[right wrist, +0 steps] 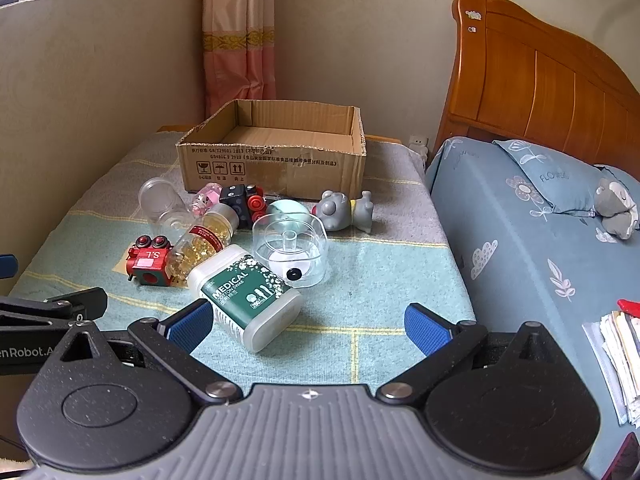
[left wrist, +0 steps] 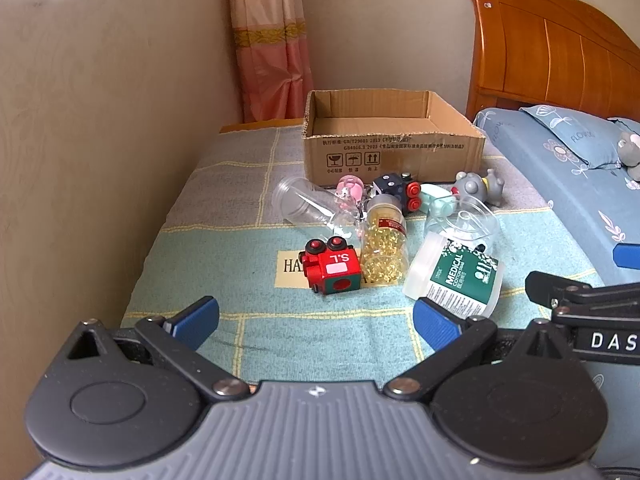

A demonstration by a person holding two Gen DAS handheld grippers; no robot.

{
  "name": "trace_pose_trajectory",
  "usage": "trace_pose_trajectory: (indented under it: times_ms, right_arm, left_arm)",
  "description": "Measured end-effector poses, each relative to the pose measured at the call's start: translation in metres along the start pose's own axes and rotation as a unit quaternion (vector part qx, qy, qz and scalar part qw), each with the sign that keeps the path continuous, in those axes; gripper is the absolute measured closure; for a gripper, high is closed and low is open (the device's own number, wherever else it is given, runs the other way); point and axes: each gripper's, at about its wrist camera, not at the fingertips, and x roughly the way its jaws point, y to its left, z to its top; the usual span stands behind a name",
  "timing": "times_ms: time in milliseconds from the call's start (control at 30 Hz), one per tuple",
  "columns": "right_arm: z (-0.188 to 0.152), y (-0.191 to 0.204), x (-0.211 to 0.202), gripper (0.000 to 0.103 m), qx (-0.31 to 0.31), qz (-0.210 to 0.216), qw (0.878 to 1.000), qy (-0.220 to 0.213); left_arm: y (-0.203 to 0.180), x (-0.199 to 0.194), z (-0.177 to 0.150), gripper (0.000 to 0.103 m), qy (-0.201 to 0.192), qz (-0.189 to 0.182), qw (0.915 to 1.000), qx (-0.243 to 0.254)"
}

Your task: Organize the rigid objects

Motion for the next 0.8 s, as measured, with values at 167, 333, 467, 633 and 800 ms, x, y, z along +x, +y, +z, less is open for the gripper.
trace_pose_trajectory:
  times_ms: [167, 333, 467, 633, 800]
  right_arm:
    - [0.000, 0.000, 0.000, 0.000, -0.002, -0.001, 1.000, 0.001]
    - [0.000, 0.000, 0.001, 0.000, -0.002, -0.002, 1.000, 0.001]
    - [0.001, -0.001, 0.002, 0.000, -0.004, -0.003, 1.000, 0.003]
    - [0.002, -0.002, 0.004, 0.000, -0.005, -0.002, 1.000, 0.004]
    - [0.003, 0.000, 0.006, 0.000, -0.013, 0.006, 1.000, 0.001]
  left_arm:
    - [-0.001, 0.001, 0.001, 0.001, 0.002, -0.002, 1.0000, 0.002]
    - [-0.001, 0.002, 0.002, 0.001, 0.003, -0.003, 1.0000, 0.003]
    - [-0.001, 0.004, 0.003, 0.001, 0.004, -0.008, 1.0000, 0.003]
    - [-0.001, 0.007, 0.003, 0.001, 0.005, -0.011, 0.9999, 0.005]
    - [-0.001, 0.012, 0.003, 0.001, 0.009, -0.016, 0.9998, 0.007]
